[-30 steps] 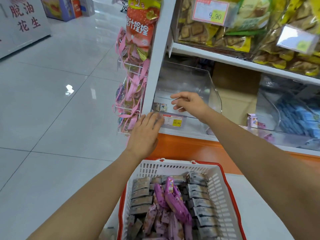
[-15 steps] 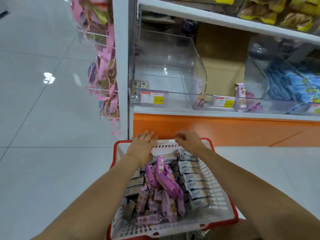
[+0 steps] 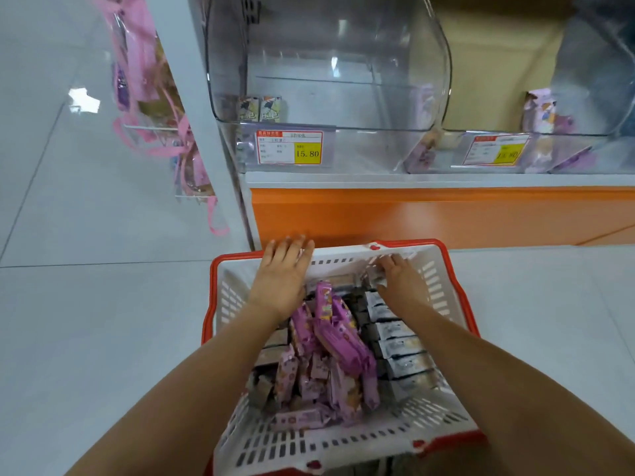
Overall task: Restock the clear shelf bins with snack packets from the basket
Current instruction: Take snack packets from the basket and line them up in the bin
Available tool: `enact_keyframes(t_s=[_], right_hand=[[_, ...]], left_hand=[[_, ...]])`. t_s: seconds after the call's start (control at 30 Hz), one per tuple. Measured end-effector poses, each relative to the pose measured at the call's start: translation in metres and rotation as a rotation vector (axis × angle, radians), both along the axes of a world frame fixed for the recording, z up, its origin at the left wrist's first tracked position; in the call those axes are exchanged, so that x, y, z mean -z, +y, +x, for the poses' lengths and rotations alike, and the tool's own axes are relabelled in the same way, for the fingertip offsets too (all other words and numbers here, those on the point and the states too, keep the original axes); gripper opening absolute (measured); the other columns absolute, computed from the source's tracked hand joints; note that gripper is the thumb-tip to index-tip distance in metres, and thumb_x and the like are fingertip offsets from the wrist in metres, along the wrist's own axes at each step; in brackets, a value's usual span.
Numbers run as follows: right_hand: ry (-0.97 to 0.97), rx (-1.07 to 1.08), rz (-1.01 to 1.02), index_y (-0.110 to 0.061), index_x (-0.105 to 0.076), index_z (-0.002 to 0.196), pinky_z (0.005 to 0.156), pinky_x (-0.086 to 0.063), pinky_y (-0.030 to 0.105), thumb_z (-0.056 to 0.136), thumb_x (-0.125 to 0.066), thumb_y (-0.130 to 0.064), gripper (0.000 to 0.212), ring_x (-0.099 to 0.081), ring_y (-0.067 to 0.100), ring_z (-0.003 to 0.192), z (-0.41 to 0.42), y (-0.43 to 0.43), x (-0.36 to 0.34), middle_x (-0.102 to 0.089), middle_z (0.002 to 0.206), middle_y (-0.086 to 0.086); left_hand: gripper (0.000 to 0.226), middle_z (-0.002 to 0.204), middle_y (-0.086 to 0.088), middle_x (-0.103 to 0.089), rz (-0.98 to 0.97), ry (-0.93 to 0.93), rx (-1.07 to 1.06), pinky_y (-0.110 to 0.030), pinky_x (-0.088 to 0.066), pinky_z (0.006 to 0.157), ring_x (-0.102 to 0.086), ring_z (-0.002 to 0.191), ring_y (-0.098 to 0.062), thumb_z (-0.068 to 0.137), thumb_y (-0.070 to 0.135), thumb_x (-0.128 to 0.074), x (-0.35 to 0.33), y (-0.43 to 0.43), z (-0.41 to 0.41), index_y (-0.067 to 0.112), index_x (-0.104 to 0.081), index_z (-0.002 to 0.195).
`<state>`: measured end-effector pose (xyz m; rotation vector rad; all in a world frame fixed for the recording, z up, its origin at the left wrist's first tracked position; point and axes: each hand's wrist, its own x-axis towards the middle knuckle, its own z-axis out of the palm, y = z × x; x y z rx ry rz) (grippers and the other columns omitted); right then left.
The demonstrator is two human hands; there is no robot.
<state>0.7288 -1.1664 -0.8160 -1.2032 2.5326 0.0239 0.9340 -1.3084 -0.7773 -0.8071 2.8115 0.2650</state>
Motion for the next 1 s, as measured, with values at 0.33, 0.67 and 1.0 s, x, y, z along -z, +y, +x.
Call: enact_keyframes(t_s=[0.33,0.67,1.0], right_hand=[[-0.057,-0.045,-0.165,-0.01,-0.057,0.11,0.074,-0.041,0.031,0.085,-0.069,-0.023,0.03,-0.055,0.026,0.1,0.007,0.001,-0.016,-0.059,0.105,0.006],[-0.719,0.094,-0.659,-0.011,-0.056,0.11,0.068,-0.05,0.027,0.084,-0.069,-0.005,0.029,-0.053,0.003,0.07,0.044,-0.031,-0.11,-0.058,0.094,0.005],[-0.748,-0.113,-0.668,-0.012,-0.054,0.101,0.069,-0.047,0.023,0.083,-0.071,0.0,0.028,-0.056,0.007,0.079,0.069,-0.03,-0.176,-0.059,0.099,0.002]], left_hand=[[0.076,0.164,-0.008,-0.001,0.05,-0.014,-0.023,-0.047,0.002,0.122,0.003,0.151,-0.028,0.098,0.032,-0.048,-0.007,0.001,-0.001,0.016,-0.002,0.157],[0.038,0.126,-0.02,-0.056,0.421,0.257,-0.513,-0.04,-0.044,0.096,-0.051,0.115,-0.034,0.104,0.027,-0.033,-0.071,0.008,-0.006,0.005,-0.059,0.121],[0.023,0.087,-0.011,-0.065,1.284,0.899,-1.089,-0.036,-0.058,0.073,-0.066,0.071,-0.022,0.099,0.02,-0.057,-0.133,0.01,0.009,0.003,-0.053,0.114]])
